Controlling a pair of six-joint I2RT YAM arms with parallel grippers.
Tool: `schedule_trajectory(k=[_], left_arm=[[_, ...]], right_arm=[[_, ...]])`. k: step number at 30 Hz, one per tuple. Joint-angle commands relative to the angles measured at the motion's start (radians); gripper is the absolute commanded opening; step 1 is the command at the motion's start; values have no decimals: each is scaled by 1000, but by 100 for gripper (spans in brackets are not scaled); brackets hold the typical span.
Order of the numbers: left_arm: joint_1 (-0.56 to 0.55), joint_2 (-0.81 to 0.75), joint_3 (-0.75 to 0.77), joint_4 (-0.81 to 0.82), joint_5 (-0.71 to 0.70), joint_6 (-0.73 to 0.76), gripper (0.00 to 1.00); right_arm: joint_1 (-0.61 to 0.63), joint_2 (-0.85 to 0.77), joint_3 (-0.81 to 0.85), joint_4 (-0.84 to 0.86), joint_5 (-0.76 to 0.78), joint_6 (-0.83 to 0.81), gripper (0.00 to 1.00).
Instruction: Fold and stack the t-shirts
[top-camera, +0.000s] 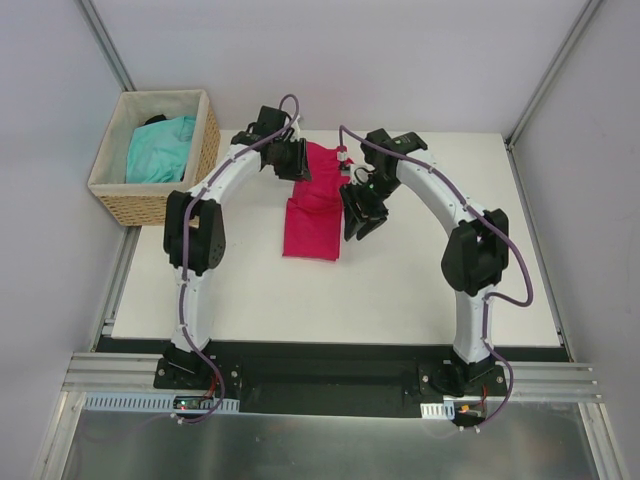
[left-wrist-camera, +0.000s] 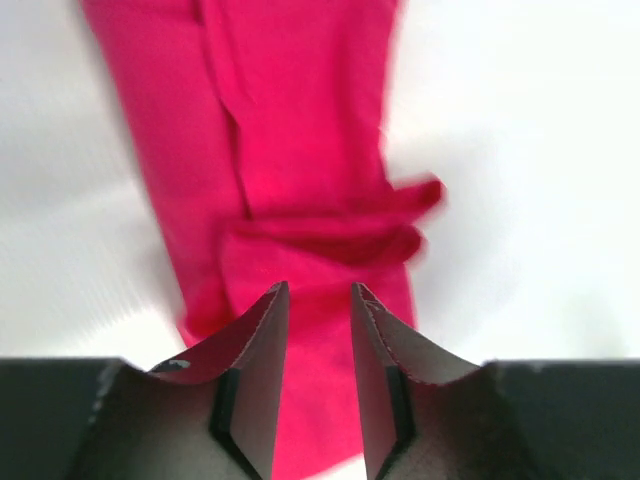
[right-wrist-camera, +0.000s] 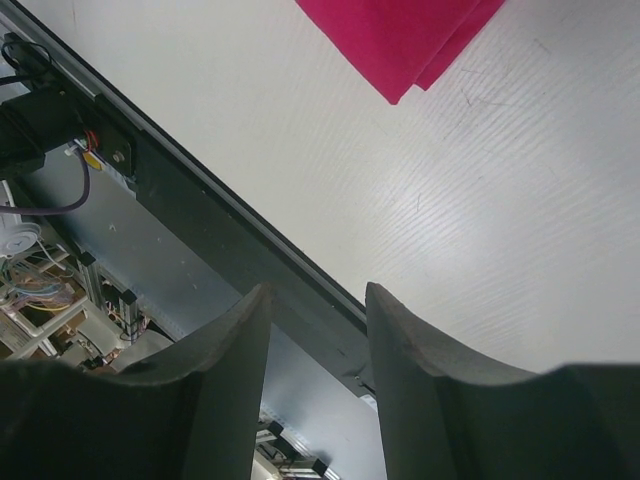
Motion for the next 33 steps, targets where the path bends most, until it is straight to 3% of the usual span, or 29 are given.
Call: schedule_trajectory(k=[1,5,6,7,8,9,14,26,33], left_arm=[[8,-228,-202,2,162,-6,26],[-6,-369,-451,7,138,3,7],[-6,-406,-483,4,133,8,0],[-6,-422,-532,7,112,13,0],[-6,-446,-551,10,104,28,0],[-6,-455,-566,14,96,34,0],[-15,-453,-649,51,70,65,0],[-80,-402,-744,114,66,56,0],[-80,-399,-796,186,4,48,0]], right_arm=[[-11,25,48,-5,-13,-20,45],[-28,113,78,108,-28,-7,41],[-31,131,87,156,-31,-3,28],[-31,148,97,171,-53,-3,21],[-31,163,93,190,-59,6,8],[-28,162,75,252,-67,15,2],[-16,124,-96,443,-73,64,1],[93,147,-31,339,-56,-19,1],[99,165,-68,382,7,-19,1]])
